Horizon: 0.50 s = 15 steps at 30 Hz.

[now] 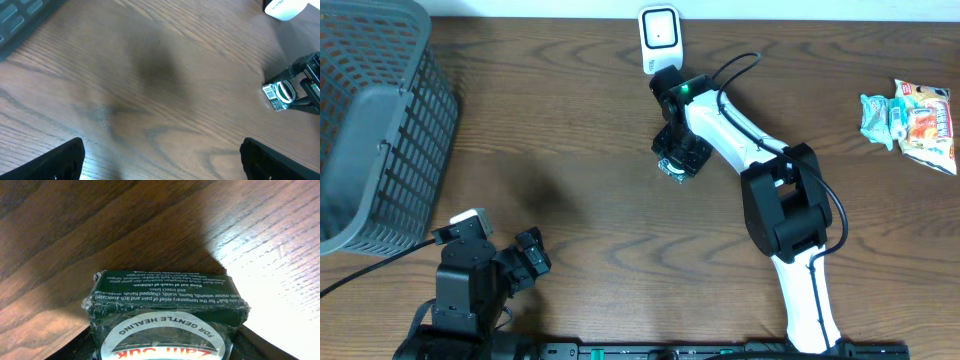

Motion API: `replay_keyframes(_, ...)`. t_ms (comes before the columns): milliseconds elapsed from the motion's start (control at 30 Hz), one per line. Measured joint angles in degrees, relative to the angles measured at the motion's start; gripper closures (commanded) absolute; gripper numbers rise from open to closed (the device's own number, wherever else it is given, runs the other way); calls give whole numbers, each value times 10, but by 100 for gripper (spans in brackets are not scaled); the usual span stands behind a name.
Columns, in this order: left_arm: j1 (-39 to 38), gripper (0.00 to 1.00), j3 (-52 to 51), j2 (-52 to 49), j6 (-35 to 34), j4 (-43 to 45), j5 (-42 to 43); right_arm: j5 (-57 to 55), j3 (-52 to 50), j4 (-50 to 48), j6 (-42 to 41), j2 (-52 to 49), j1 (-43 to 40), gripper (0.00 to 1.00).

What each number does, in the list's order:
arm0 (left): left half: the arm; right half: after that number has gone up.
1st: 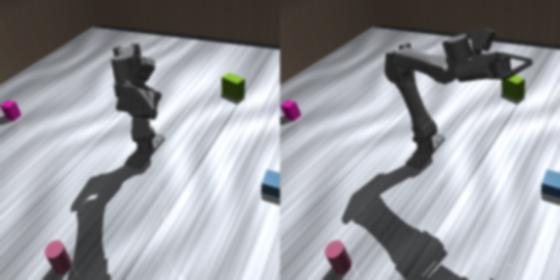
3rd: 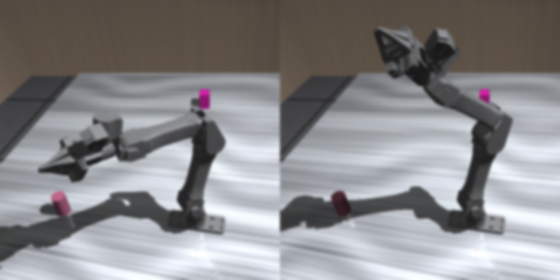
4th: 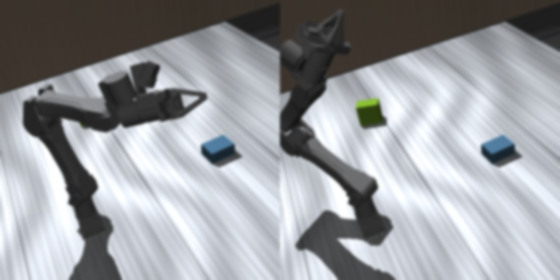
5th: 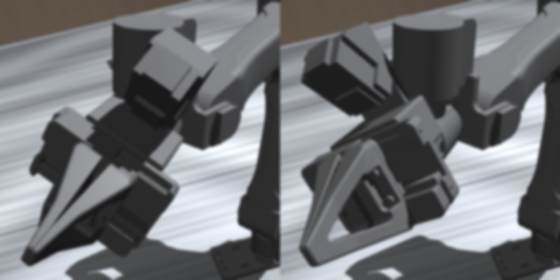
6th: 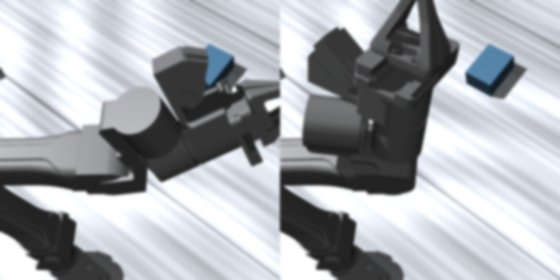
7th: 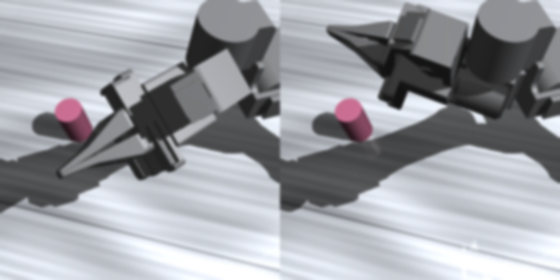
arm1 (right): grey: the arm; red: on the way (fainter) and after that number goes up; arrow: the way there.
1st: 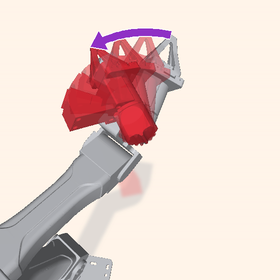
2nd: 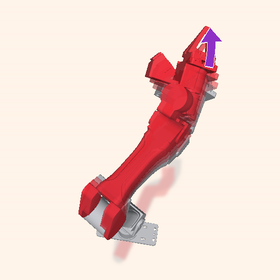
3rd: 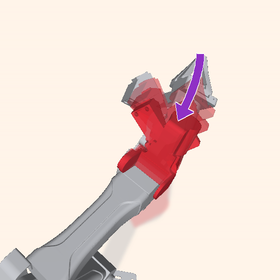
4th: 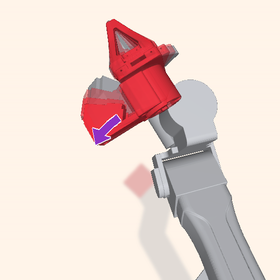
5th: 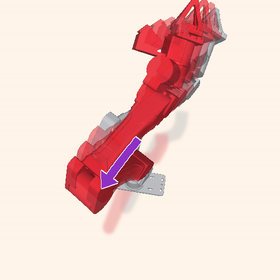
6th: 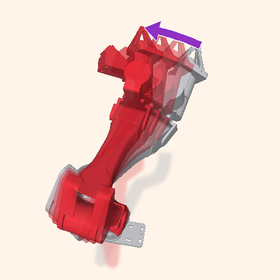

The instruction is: Scan the item barcode

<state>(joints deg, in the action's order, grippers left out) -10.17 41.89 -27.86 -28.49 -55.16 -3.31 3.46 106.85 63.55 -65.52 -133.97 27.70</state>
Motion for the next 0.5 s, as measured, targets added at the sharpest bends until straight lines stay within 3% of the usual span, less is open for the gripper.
replay_keyframes(300,0,2,0,0,0,0,0,12,-7,3,77,8,0,41)
replay_keyframes(500,0,2,0,0,0,0,0,103,-16,-1,124,40,-3,39)
